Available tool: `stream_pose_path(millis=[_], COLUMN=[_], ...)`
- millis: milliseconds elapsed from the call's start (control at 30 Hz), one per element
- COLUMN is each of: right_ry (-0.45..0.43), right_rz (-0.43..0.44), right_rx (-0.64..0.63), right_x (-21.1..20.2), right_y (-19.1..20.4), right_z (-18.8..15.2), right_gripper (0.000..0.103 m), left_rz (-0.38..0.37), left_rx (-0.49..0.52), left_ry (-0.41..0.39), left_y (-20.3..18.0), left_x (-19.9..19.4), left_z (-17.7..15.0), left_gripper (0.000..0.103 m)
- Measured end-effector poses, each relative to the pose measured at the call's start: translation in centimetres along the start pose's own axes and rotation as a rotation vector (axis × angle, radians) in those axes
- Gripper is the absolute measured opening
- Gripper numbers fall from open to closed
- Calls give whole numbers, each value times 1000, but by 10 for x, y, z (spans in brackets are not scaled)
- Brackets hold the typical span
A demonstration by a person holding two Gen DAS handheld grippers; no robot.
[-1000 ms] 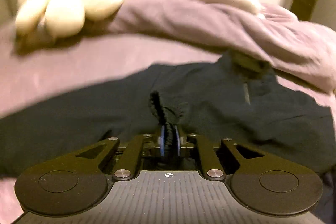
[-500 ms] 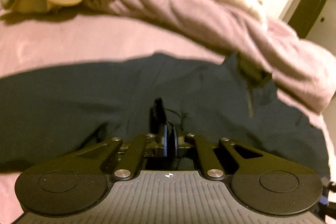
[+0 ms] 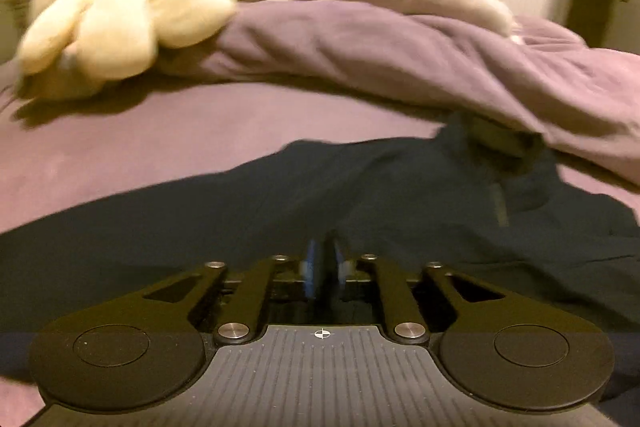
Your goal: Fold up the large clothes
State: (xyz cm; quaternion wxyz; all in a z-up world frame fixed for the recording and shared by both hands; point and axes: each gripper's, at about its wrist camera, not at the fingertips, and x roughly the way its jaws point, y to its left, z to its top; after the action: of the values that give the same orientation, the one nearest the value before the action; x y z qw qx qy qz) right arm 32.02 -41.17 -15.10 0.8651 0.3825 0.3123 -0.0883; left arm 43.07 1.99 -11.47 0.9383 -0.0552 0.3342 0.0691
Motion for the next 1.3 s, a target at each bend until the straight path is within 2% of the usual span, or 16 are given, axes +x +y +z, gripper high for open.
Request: stream_pose_path(millis=[67,133,200,333,400,500,633,733,833,933,1000,1100,1300], right_ry=[-63,-111,-97,-13,10,-14,-11,-5,-11,-24,-10,-17,0], right_rz=[-31,-50,-60,-103,-192,-249,-266,-277,-264,-251,-271,-279,-305], right_rx=[-117,-195,-257,-397,-492,-598,-635,-663,-654,-647,-666,-735,-783], right_x=[-19,-25,-14,29,52,63,71,69,50,36,41,44,49], right_y=[11,22,36,67,74,79,79,79,83,76,67,65,69], right_z=[0,1,1,-11,-20,-25,-21,-25,-28,-33,-38,-44,-43], right_gripper=[25,28,28,27,19,15,13,13,13,13,13,13,13], left_rz=[4,-27,-89,-179,-172,-120,-53,-27,-40,-56,-49,-41,-35], left_rx=[-16,-28,-26,35,77,122,172,213,173,182,190,160,169], left_ry=[-26,-34,-14,43,62,93,70,71,90,95,94,106,106], left_y=[12,19,16,-6,-17,-27,-34,-36,-27,-22,-22,-22,-23], left_x=[-9,-18,-24,-19,-11,7,21,31,27,24,25,26,27], left_z=[-6,-12,-17,-22,-25,-29,-30,-33,-30,-31,-32,-32,-33], left_gripper=[37,39,44,46,46,44,48,60,62,64,72,72,75])
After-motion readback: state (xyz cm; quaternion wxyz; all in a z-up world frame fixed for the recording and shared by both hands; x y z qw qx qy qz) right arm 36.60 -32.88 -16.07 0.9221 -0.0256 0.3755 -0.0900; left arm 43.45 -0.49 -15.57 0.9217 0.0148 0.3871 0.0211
